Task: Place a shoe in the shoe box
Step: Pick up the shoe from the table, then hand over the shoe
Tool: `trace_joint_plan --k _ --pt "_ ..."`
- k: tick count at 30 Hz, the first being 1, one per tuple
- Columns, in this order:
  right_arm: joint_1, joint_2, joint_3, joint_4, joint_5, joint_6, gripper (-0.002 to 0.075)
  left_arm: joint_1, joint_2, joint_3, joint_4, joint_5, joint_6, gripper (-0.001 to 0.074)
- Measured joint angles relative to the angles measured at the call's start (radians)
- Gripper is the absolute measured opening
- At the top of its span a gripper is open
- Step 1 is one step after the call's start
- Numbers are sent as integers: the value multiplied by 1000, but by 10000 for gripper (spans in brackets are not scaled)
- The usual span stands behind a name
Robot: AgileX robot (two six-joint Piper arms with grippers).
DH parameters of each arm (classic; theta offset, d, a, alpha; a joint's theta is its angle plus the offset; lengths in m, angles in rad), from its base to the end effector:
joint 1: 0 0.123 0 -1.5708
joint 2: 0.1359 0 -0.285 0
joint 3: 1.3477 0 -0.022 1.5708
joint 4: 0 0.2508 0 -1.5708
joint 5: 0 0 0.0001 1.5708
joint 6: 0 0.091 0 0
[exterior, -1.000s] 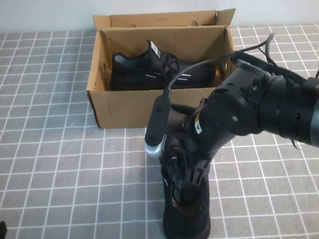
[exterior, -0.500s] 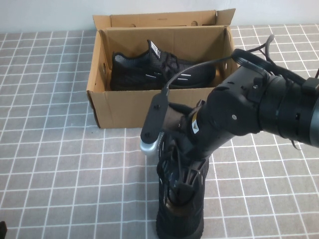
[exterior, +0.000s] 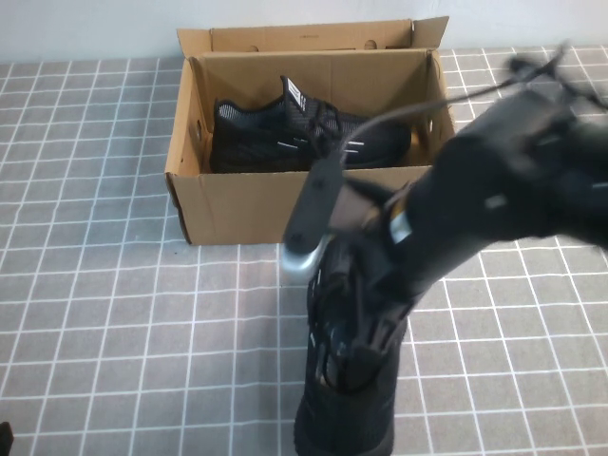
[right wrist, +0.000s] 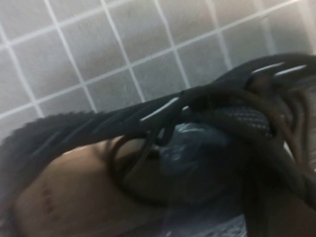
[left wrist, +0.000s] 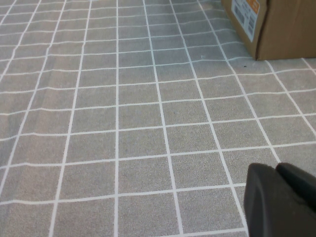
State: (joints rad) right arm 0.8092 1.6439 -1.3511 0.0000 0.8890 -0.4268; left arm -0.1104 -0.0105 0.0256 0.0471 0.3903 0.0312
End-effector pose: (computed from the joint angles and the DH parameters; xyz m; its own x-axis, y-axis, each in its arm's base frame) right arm 0.2421 0.2539 0.2912 -0.2587 -0.8712 -0.4173 -0.9127 0.3619 -0.1898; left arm 0.0521 -0.0041 0.1701 -0.3028 0.1087 -0.9468 0.1162 0.9903 0.0765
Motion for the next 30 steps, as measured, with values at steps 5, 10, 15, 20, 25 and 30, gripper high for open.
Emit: trace_joint_plan --k 5,10,15,20,25,30 --pt "0 -174 0 5 45 2 -4 0 0 0 0 0 0 -1" --pt "0 -311 -15 7 50 2 -5 0 0 0 0 0 0 -1" --pt "0 -347 -77 7 93 2 -5 0 0 0 0 0 0 -1" --pt "0 -347 -92 7 128 -21 -5 0 0 0 0 0 0 -1" --pt "0 -347 -92 7 130 -39 -5 0 0 0 0 0 0 -1" --pt "0 -347 -92 7 130 -44 -5 0 0 0 0 0 0 -1"
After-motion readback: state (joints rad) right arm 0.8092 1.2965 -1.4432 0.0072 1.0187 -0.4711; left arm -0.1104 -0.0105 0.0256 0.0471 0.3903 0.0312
